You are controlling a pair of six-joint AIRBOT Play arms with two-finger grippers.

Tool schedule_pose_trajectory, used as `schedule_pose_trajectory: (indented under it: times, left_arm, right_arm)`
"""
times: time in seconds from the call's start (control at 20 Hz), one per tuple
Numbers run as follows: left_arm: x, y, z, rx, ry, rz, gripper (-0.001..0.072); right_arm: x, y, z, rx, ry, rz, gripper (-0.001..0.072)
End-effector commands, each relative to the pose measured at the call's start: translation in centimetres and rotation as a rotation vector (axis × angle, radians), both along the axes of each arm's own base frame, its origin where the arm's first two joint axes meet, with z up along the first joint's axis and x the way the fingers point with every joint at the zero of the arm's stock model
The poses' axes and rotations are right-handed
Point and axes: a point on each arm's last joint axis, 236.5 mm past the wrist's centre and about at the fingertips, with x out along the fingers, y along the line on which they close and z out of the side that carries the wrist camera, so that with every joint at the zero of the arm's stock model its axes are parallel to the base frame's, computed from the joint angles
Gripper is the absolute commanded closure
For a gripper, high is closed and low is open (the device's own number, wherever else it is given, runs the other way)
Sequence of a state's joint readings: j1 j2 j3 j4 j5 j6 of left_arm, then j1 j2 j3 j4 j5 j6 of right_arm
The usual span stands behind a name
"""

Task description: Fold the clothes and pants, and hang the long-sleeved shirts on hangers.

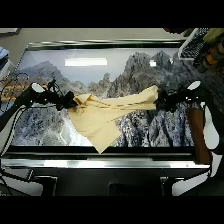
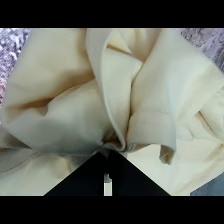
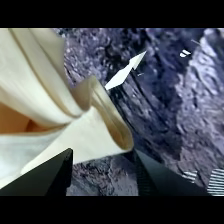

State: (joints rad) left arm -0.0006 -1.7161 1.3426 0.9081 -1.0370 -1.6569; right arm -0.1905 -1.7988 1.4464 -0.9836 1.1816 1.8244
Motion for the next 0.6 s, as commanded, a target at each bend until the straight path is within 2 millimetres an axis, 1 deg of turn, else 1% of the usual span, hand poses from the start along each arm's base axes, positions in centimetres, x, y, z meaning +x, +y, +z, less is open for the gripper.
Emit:
schedule_pose_trajectory:
  times: [0.0,0.05,0.1,0.25,0.3,0.35,0.45,0.5,0.55]
  left_arm:
    - [0.1,0.0,0.0,0.002,-0.005,-0.003,0.0691]
    - [0.2,0.0,0.0,0.004,-0.01,-0.004,0.0691]
    - [0.2,0.1,0.0,0.004,-0.011,-0.003,0.069]
    - [0.3,0.3,0.0,0.004,-0.011,0.002,0.0691]
    - [0.3,0.4,0.0,0.004,-0.011,0.005,0.069]
    - [0.3,0.4,0.0,0.004,-0.011,0.006,0.0691]
    - [0.3,0.6,0.2,0.003,-0.013,0.009,0.0691]
    - [0.5,0.9,0.8,0.004,-0.027,0.012,0.0691]
    - [0.9,1.3,1.7,0.008,-0.053,0.015,0.0691]
  right_arm:
    - [0.5,1.3,-1.6,-0.004,-0.001,0.012,0.0252]
    - [0.6,1.5,-1.9,-0.005,-0.001,0.012,0.0255]
    - [0.8,1.8,-2.1,-0.005,-0.005,0.012,0.0297]
    - [1.4,2.2,-1.7,0.014,-0.028,-0.002,0.0526]
    - [1.6,2.3,-1.5,0.023,-0.036,-0.004,0.0613]
    - [1.7,2.4,-1.3,0.029,-0.04,-0.008,0.068]
    - [2.0,2.4,-0.3,0.034,-0.063,-0.008,0.0682]
    - [2.3,2.5,0.8,0.033,-0.093,-0.005,0.0682]
    - [2.9,2.2,2.5,0.017,-0.143,-0.003,0.0682]
